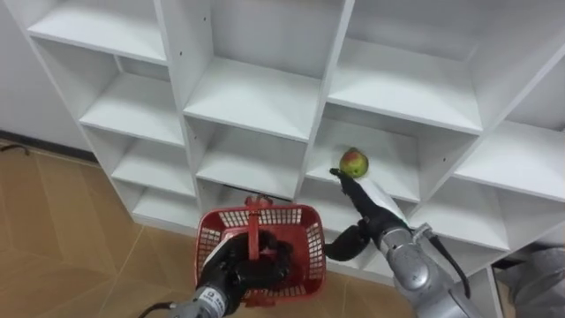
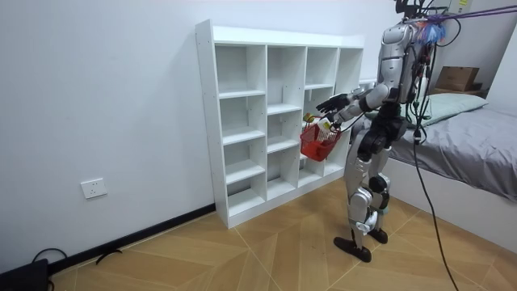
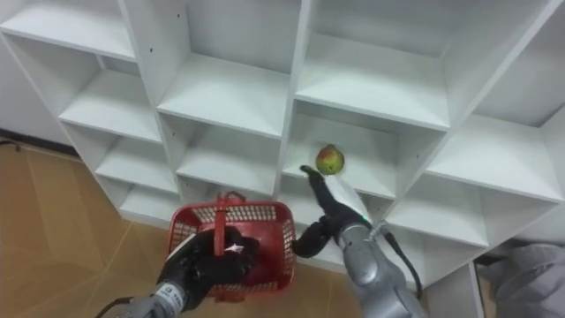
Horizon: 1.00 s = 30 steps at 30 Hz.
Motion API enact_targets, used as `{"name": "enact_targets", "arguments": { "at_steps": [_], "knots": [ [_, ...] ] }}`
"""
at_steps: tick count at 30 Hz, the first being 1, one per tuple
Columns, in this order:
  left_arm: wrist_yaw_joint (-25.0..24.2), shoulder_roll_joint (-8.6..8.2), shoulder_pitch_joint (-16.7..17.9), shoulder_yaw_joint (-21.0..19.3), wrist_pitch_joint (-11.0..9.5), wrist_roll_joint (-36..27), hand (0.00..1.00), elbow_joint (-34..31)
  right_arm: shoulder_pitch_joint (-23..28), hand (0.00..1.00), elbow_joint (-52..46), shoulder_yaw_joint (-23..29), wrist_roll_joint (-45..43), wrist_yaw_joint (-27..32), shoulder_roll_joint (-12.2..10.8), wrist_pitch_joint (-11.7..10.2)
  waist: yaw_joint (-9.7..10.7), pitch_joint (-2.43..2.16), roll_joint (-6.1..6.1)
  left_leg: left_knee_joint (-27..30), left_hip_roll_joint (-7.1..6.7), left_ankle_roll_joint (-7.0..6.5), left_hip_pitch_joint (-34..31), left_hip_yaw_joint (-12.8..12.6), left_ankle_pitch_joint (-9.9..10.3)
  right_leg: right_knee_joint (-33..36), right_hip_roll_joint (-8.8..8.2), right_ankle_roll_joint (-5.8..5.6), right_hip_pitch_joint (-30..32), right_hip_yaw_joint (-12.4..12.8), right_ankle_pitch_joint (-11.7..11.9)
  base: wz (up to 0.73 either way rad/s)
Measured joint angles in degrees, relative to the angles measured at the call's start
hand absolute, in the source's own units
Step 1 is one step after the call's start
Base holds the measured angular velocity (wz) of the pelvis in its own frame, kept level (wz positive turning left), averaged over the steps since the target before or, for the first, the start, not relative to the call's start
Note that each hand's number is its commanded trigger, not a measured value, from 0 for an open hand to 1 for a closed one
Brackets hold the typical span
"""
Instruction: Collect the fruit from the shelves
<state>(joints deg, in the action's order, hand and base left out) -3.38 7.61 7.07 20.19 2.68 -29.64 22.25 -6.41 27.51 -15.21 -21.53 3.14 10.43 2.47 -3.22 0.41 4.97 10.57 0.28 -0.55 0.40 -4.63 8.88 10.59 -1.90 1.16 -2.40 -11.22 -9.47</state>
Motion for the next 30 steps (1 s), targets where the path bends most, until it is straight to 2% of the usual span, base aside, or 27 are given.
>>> {"name": "enact_targets", "arguments": {
  "at_steps": [4,11,17,24,27,30],
  "knots": [
    [0.53,0.25,0.3,-2.52,-0.03,-0.06,1.0,0.57,0.49,0.0,-0.38,1.69,1.37,1.63,1.38,-0.03,0.05,0.0,-0.08,-0.85,-0.05,0.01,1.57,-0.29,-0.01,-0.06,-0.01,-0.02,-0.98,0.4,-0.19,-0.06],
    [0.8,0.78,0.44,-4.54,-0.06,0.29,1.0,2.12,0.93,0.0,-3.13,3.78,1.72,2.74,1.51,-0.04,0.48,0.16,0.66,-1.39,-0.1,0.0,2.4,-0.76,0.0,-0.11,0.0,-0.17,-1.3,1.04,-0.36,-0.04],
    [1.87,1.36,0.63,-5.53,-0.07,0.42,1.0,3.79,0.92,0.0,-3.25,5.17,3.42,3.79,1.57,-0.04,0.62,0.12,1.29,-1.45,-0.12,0.0,2.41,-0.78,0.01,-0.58,0.02,-0.18,-1.57,0.98,-0.34,0.0],
    [2.07,2.07,2.68,-5.62,-0.09,0.45,1.0,3.8,0.9,0.0,-3.3,5.21,5.87,4.12,1.85,-0.04,1.22,0.11,1.3,-1.56,-0.09,0.01,2.5,-0.88,0.02,-0.71,0.22,-0.18,-1.69,0.98,-0.34,0.0],
    [2.08,2.16,2.8,-5.67,-0.28,0.45,1.0,4.91,0.9,0.0,-3.3,5.18,6.01,4.28,2.33,-0.05,1.18,0.27,1.07,-1.99,-0.1,0.01,3.45,-1.07,0.02,-0.85,0.35,-0.18,-2.45,1.18,-0.35,-0.04],
    [2.31,2.23,2.79,-5.83,-0.51,0.48,1.0,7.93,0.84,0.0,-3.42,5.18,5.71,4.33,2.67,-0.06,1.17,0.66,0.45,-2.31,-0.12,0.0,4.1,-1.24,0.06,-0.84,0.39,-0.28,-2.87,1.51,-0.42,-0.03]
  ]
}}
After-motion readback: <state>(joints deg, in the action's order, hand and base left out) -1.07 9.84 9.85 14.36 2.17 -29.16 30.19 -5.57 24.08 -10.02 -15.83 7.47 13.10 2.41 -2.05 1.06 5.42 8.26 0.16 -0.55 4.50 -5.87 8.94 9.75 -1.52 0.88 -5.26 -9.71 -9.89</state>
